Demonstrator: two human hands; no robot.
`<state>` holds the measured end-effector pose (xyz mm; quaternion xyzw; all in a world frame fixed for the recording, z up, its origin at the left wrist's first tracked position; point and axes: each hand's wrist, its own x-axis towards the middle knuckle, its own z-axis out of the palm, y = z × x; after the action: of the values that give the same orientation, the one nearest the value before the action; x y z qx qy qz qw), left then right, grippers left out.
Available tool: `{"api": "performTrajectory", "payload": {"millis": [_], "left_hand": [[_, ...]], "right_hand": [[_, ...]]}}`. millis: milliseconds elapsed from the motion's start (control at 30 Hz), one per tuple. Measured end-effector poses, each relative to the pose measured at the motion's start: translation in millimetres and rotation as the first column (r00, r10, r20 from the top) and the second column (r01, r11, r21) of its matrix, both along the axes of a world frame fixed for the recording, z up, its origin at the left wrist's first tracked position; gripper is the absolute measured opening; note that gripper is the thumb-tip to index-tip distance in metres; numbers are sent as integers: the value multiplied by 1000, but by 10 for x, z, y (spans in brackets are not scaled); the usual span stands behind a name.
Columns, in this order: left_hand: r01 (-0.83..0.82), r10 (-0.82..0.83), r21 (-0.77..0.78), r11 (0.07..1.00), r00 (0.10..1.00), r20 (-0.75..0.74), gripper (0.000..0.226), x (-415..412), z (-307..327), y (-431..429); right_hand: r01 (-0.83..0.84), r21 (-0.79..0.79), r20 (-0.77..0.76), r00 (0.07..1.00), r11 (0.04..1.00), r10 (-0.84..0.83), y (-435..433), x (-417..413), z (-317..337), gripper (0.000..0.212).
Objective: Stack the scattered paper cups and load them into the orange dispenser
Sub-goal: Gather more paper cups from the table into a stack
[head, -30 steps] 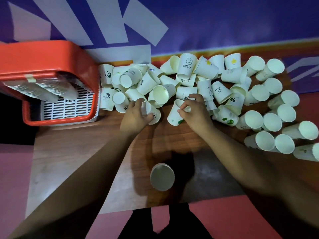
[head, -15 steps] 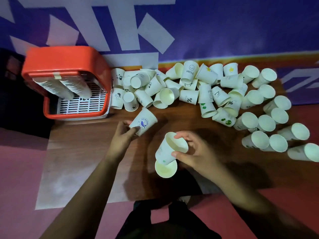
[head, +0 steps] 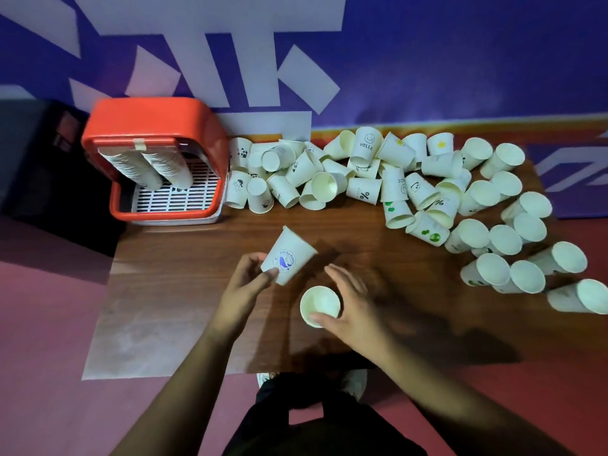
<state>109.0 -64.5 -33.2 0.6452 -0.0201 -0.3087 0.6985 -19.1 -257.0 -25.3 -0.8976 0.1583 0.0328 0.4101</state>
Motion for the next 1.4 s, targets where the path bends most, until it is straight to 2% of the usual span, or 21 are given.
{"api": "performTrajectory", "payload": {"millis": [33,100,167,233,367,500,600,667,767,900,1033,1133,1233,1333,1400], "left_hand": [[29,-29,-28,999,1000,6,31,-48,29,0],[106,-105,-58,993,994,22,32,-131,65,-13],[205,-203,-45,978,978,52,36,-212,85,-45],[299,-299,14,954,951,79,39,-266,93,-88],[374,-404,196,906,904,141,36,-352,72,-137],[386,-509,418,822,827,238,48,-394,-83,-69],[445,-533,391,806,833,151,67,-432,-195,-37],[484,-559,393,782,824,96,77,-457,-309,-9],[539,-595,395,744,804,24,86,-500,-413,-14],[512,-559,423,748,829,-15,89,-538,-556,-135],[377,-417,401,835,909,12,77,-516,-624,-317],[345,-368,315,884,929,17,73,-459,-511,-459],[292,-296,221,931,955,-13,62,-435,-290,-517],[145,-139,91,985,988,-66,47,-432,-39,-534],[79,-74,59,995,994,-83,46,-402,115,-504]], "right_hand": [[105,188,-33,994,977,-101,-27,29,99,73],[240,486,-98,971,840,-220,-77,101,278,58],[258,564,-112,965,784,-237,-121,130,374,51],[217,572,-73,974,791,-215,-127,132,417,47],[191,541,-29,977,819,-209,-120,98,355,52],[114,373,-41,993,921,-107,-157,-26,122,68],[-16,167,-28,999,986,21,-176,-120,17,71],[-114,49,-9,993,992,114,-185,-151,-94,72],[-190,36,-29,981,981,191,-176,-166,-268,76],[-137,214,-63,986,967,154,-199,-132,-334,74],[22,414,-136,990,910,38,-305,-17,-324,68],[217,570,-218,970,793,-109,-447,113,-173,58],[301,655,-309,944,693,-117,-609,242,-23,46],[304,762,-309,947,572,-92,-647,358,31,54],[250,792,-257,964,557,-66,-582,445,77,51]]}}
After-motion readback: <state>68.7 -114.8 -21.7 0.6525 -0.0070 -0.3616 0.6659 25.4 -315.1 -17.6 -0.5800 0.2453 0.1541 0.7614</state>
